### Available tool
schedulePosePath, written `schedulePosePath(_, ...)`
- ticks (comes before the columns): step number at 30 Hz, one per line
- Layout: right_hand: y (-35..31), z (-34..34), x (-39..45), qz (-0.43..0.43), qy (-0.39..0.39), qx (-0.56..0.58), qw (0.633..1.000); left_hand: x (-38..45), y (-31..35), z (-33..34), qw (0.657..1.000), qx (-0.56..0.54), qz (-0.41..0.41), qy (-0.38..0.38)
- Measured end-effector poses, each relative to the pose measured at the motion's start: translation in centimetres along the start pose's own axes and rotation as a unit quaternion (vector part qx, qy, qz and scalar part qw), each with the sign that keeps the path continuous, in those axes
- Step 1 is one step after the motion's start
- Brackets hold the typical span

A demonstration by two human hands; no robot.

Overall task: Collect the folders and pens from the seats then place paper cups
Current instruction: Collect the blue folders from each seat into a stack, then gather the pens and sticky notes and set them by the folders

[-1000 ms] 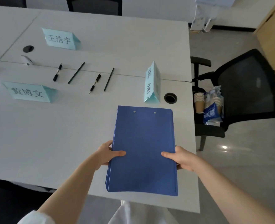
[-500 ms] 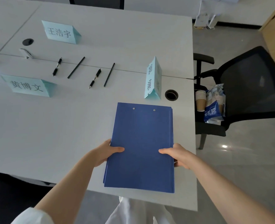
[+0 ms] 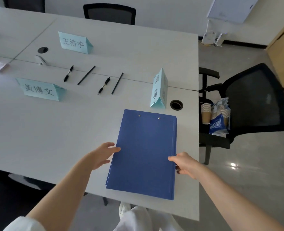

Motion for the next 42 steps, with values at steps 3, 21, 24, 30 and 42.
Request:
schedulePosePath(3,-0.2,-0.1,-0.6,-0.006,-0.001,-0.033,0.999,-1.1,-0.2,-0.1,0.999,-0.011,0.017,0.034)
schedulePosePath(21,-7.1,2.8,-5.9,-0.214,0.104,-0.217,0.947,-9.0,-2.8,-2.1,0.985,-0.097,0.108,0.096)
schedulePosePath(24,-9.3,5.7,-6.3,-0.235,0.089,-0.221,0.942,-9.3,-3.3,-4.2,0.980,-0.109,0.122,0.110)
schedulePosePath(30,-14.7,12.5,-6.5,-0.272,0.046,-0.199,0.940,-9.1,-4.5,-10.7,0.976,-0.113,0.127,0.139)
schedulePosePath(42,-26.0,17.6,-0.6,-0.287,0.080,-0.154,0.942,-5.3,5.8,-20.7,0.962,0.034,0.184,0.200)
Point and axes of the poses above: each hand's wrist, its own x-axis towards the middle knuckle, its own z-axis out of the palm, y = z × x, the point moved 4 cm from there along x, towards the middle knuckle, and after that the axes turned 10 degrees about -z, right-handed, at the moved point
